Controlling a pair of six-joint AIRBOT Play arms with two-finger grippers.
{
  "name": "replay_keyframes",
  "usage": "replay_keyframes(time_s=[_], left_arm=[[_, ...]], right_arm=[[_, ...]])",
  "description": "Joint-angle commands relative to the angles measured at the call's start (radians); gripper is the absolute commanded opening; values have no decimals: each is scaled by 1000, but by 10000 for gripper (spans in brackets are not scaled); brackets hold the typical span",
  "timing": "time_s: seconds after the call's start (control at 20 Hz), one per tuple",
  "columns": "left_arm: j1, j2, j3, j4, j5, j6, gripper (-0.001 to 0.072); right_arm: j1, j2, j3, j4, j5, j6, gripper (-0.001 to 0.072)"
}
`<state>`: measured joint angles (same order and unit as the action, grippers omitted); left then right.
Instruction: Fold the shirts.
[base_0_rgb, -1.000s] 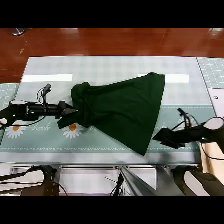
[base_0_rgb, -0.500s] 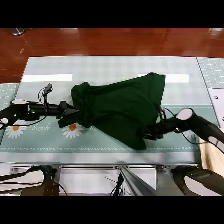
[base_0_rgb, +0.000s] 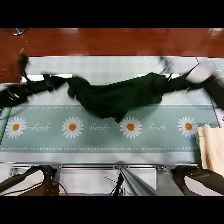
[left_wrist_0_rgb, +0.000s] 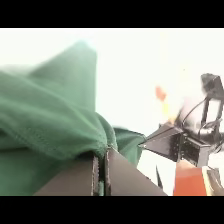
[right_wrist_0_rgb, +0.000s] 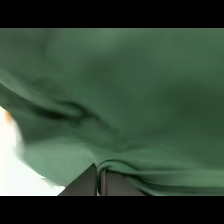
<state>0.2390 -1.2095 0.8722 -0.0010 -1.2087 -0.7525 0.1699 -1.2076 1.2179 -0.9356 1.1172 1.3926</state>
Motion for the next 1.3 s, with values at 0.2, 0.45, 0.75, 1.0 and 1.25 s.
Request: replay_keyframes(time_s=[0.2,0.45,0.75,1.0,1.25], left_arm=[[164,344,632,258,168,-332,20],[263,575,874,834,151,-528,20],[264,805,884,1043,16,-544,21],[251,825,855,1036,-40,-563,21],[251,822,533,800,-91,-550,21]], right_arm=[[-186,217,784,-327,216,115,29],[-187,463,787,-428,225,124,29],[-187,583,787,-438,395,141,30],[-187,587,719,-435,538,159,30],[-187,615,409,-423,476,160,30]])
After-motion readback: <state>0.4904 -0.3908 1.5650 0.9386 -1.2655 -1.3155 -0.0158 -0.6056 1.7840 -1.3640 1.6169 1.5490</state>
